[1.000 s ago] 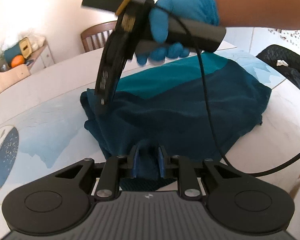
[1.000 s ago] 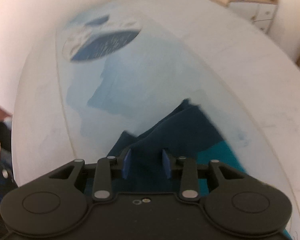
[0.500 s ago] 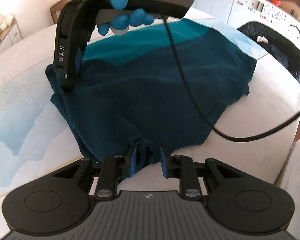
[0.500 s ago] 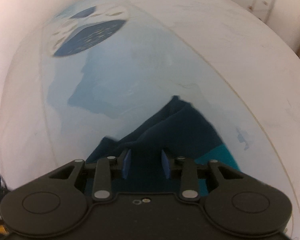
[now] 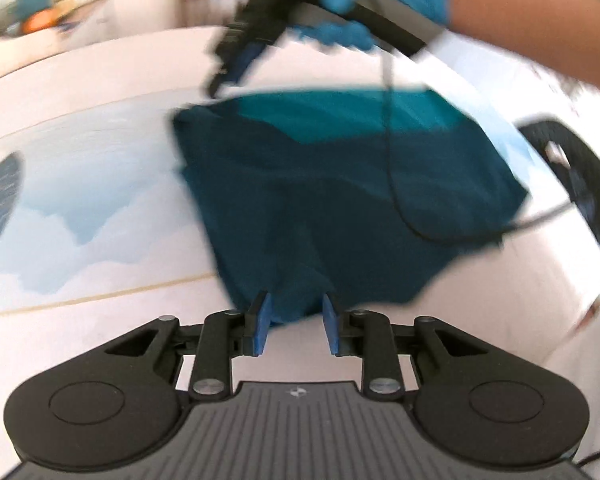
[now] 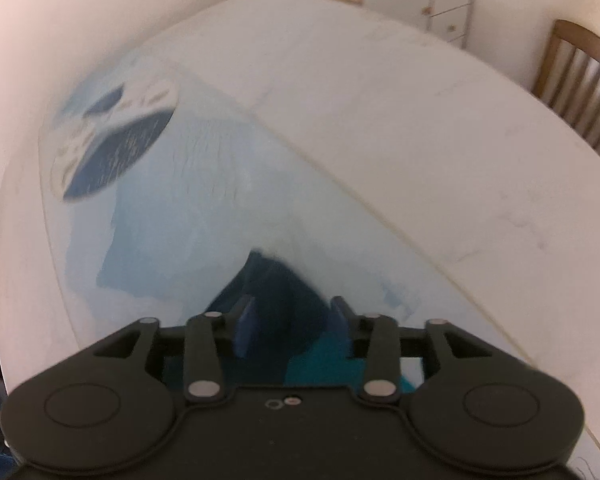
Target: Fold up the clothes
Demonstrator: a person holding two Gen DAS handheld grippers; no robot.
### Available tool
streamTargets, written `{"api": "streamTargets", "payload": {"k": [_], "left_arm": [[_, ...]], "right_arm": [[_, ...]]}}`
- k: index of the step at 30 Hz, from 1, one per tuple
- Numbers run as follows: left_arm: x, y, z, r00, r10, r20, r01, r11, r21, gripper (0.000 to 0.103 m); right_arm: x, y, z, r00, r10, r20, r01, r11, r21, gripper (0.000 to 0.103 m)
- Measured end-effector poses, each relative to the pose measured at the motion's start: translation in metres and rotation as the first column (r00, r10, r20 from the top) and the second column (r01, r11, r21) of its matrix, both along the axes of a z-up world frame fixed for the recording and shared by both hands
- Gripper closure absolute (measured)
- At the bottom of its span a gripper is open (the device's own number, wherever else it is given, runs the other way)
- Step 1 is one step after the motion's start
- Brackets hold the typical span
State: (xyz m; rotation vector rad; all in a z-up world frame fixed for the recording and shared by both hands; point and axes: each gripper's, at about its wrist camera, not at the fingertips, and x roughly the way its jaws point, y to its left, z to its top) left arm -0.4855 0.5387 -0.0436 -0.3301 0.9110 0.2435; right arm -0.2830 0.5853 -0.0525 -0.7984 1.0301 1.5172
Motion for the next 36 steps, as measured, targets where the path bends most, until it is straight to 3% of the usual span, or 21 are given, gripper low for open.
{"api": "streamTargets", "payload": {"k": [3,8,10,12,16,20,27,31,34,36], "left_arm": [[-0.003,0.012,0.002,0.997,0.082,0.012,-0.082,0.996,-0.026,0.072],[0.004,0.005,0.002,0.997,0.075,0.021,-0.075,0.997,-0.024,0.069],[0.006,0.001,-0.001,0.997,0.078,0.016,-0.078,0.997,-0.022,0.047],[0.009,-0.001,-0.003,0.997,0.082,0.014,-0.082,0.996,-0.02,0.042],[0.015,-0.001,-0.009,0.994,0.109,-0.013,-0.109,0.994,-0.019,0.038],[0.024,0.011,-0.024,0.98,0.183,-0.073,-0.19,0.978,-0.089,0.038],[0.027,0.037,-0.045,0.942,0.311,-0.122,-0.334,0.9,-0.28,0.037],[0.029,0.049,-0.05,0.929,0.341,-0.144,-0.37,0.846,-0.383,0.03],[0.035,0.053,-0.054,0.922,0.347,-0.173,-0.387,0.799,-0.459,0.03],[0.039,0.053,-0.055,0.917,0.352,-0.185,-0.398,0.794,-0.459,0.03]], "right_arm": [[-0.004,0.005,0.0,0.999,0.001,-0.033,-0.002,1.0,-0.021,0.0],[-0.031,0.017,-0.024,0.999,0.03,-0.017,-0.031,0.997,-0.075,0.0],[-0.039,0.023,-0.032,0.999,0.027,-0.021,-0.029,0.996,-0.088,0.0],[-0.045,0.027,-0.038,1.0,0.024,-0.016,-0.025,0.995,-0.095,0.0],[-0.051,0.027,-0.026,0.998,0.048,-0.036,-0.05,0.996,-0.074,0.0],[-0.047,0.022,-0.003,0.997,0.073,-0.039,-0.074,0.996,-0.051,0.0],[-0.044,0.014,0.001,0.997,0.073,0.01,-0.073,0.996,-0.056,0.0],[-0.043,0.012,0.001,0.997,0.065,0.033,-0.063,0.996,-0.062,0.0],[-0.036,0.015,0.002,0.999,0.011,0.046,-0.008,0.997,-0.079,0.0],[-0.031,0.02,0.001,0.998,-0.049,0.035,0.053,0.994,-0.101,0.0]]}}
